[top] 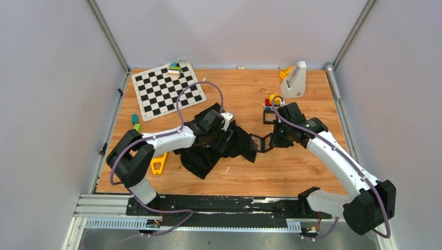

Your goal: Remove the brooch from the garment

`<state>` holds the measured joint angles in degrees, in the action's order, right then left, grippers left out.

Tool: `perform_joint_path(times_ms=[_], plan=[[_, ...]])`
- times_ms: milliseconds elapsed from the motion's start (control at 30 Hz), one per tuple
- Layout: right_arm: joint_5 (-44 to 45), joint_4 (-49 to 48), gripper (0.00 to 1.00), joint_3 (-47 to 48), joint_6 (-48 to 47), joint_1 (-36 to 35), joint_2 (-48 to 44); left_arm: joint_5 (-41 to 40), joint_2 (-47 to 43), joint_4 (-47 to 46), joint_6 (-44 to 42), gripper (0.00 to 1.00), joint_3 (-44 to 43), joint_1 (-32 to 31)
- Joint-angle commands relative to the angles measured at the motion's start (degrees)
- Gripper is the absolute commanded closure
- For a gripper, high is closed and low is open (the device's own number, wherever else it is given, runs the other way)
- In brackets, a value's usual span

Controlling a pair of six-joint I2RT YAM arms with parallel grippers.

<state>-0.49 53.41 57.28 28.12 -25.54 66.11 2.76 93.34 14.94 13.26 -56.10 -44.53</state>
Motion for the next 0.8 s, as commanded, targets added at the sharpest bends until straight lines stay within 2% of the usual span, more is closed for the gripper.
perform_joint_path(times_ms=[0,200,300,467,767], plan=[[1.72,1.25,1.00,2.61,-1.66,-0.71,1.81,-4.02,2.02,1.10,-2.28,0.31,-3.48,0.06],[1.52,1.10,1.00,3.94,-1.75,-0.92,3.05,-3.42,5.69,1.77,-2.11,0.34,-5.04,0.06],[1.44,0.76,1.00,3.91,-1.80,-0.92,3.44,-3.19,6.77,1.75,-2.35,0.48,-5.50,0.06],[1.46,0.44,1.00,3.83,-1.88,-1.00,4.07,-1.95,8.77,2.63,-2.56,0.51,-6.40,0.07],[-0.56,0.73,1.00,3.76,-2.27,-1.10,4.90,-2.59,2.63,3.36,-2.25,0.60,-5.17,0.06]])
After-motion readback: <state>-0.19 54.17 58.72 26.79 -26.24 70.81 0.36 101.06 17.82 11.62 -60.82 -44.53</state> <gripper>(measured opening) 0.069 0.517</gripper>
